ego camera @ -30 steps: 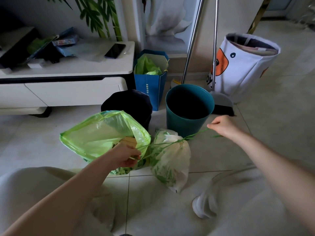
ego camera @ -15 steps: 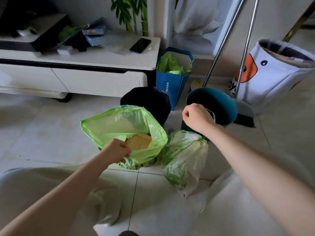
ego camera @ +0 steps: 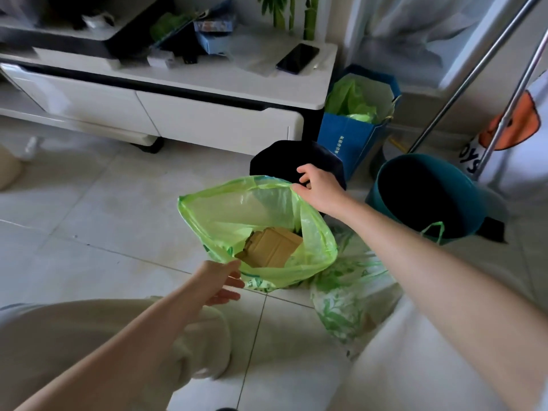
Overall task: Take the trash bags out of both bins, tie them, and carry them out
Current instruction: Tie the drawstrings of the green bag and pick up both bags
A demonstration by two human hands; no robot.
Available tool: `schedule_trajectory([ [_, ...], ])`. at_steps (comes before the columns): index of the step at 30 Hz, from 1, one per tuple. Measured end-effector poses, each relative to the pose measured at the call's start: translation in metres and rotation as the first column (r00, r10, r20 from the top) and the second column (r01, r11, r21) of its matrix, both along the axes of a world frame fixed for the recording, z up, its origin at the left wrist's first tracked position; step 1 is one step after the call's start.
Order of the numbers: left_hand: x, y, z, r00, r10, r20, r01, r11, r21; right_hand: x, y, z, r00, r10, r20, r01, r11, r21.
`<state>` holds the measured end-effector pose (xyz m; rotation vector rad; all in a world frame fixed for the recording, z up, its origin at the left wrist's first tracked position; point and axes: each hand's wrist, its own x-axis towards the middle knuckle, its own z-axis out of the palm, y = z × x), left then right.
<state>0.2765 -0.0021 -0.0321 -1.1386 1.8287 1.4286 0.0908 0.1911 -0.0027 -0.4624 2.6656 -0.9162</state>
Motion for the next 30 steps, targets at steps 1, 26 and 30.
schedule_trajectory([
  [1,-0.001,0.001,-0.003,0.998,0.043,-0.047,-0.041,0.999,0.036,-0.001,-0.005,-0.002,1.000,0.016,0.014,-0.016,1.000,-0.009],
  [26,0.002,-0.007,0.044,0.853,0.242,-0.462,-0.268,0.963,0.009,0.055,0.003,0.032,0.996,0.085,0.029,-0.084,0.996,-0.035],
  [30,0.006,-0.013,0.051,0.827,0.254,-0.501,-0.294,0.956,-0.001,0.071,0.016,0.041,0.995,0.097,0.014,-0.096,0.993,-0.066],
])
